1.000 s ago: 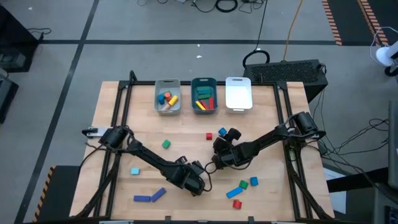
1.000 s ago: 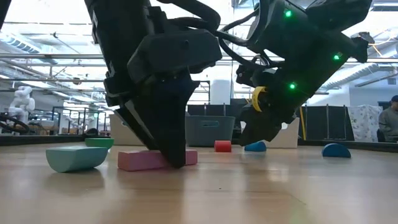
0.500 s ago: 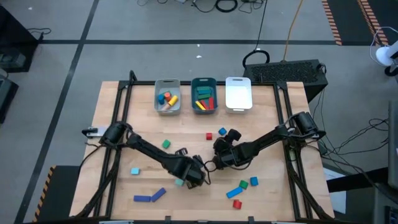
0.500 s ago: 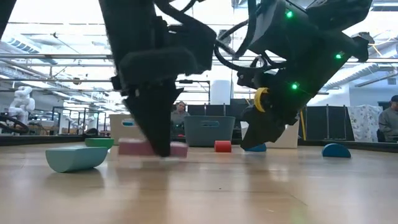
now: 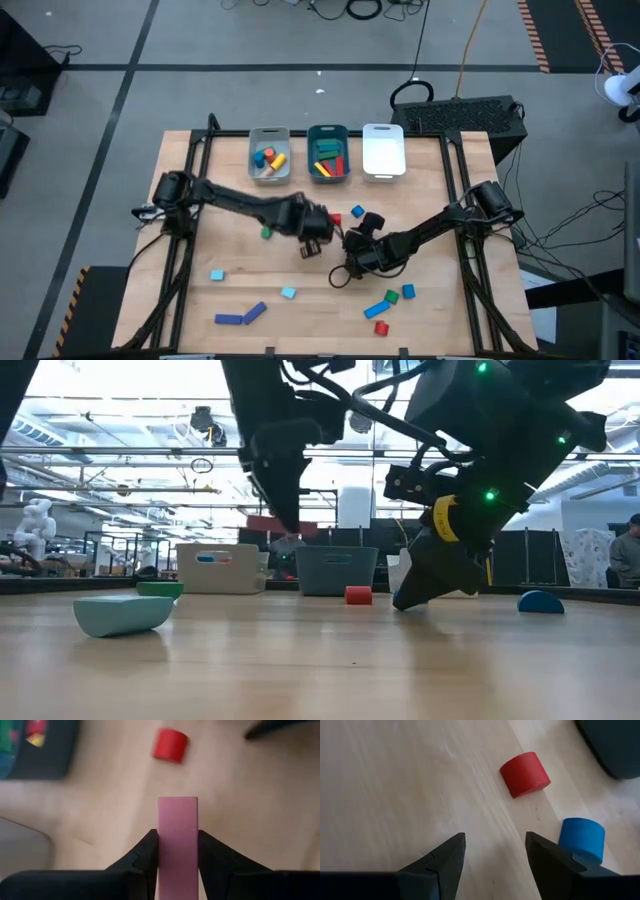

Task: Sort blocks by size
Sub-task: Put the pink rectangle block into the blue bin

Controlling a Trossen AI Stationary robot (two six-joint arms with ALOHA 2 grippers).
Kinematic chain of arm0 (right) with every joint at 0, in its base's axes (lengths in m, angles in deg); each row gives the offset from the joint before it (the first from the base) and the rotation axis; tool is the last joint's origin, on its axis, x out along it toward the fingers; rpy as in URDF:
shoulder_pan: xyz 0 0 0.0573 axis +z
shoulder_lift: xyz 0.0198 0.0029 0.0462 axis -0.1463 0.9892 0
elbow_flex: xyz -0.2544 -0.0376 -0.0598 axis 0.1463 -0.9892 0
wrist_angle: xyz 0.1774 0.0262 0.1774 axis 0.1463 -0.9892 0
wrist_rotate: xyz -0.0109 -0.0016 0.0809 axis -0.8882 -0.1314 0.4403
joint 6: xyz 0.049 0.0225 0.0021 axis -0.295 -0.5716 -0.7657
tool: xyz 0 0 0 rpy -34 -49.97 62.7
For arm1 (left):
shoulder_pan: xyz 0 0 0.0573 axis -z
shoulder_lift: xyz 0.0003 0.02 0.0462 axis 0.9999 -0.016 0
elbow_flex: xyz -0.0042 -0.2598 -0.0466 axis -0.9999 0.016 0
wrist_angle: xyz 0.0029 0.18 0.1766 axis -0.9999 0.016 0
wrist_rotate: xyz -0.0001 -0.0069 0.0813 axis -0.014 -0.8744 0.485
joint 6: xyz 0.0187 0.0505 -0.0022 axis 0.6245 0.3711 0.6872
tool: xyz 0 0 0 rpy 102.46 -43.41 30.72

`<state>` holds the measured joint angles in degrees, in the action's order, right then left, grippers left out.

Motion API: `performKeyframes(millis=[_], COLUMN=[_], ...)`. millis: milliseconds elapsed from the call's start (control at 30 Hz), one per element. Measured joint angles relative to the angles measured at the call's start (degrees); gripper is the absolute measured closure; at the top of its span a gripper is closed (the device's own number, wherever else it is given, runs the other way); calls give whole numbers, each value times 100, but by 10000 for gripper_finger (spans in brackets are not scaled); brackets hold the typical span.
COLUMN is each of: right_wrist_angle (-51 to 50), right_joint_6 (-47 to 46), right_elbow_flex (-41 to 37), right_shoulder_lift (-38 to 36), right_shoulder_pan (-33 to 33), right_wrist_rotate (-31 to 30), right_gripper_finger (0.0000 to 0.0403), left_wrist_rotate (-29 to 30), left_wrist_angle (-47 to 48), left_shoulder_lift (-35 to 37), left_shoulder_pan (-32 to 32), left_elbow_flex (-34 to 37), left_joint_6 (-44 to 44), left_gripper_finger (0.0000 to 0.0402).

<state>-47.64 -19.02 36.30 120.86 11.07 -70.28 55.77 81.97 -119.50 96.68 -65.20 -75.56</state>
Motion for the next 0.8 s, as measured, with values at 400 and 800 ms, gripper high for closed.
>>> performKeyframes(millis=[400,800], right_wrist_angle=[-2,3], right_joint_6=[37,-92], right_elbow_flex=[2,2], right_shoulder_lift=[-7,-2], right_shoulder_pan=[-130,-182], right_wrist_rotate=[31,114], right_gripper_finger=[202,202], left_wrist_rotate=[-82,-1313], left_wrist_angle=[-121,-1559], left_shoulder_lift=[45,-41], left_shoulder_pan=[-1841,-3189], left_elbow_flex=[-103,-450], left_joint_6=[2459,4587], left_gripper_finger=[295,295])
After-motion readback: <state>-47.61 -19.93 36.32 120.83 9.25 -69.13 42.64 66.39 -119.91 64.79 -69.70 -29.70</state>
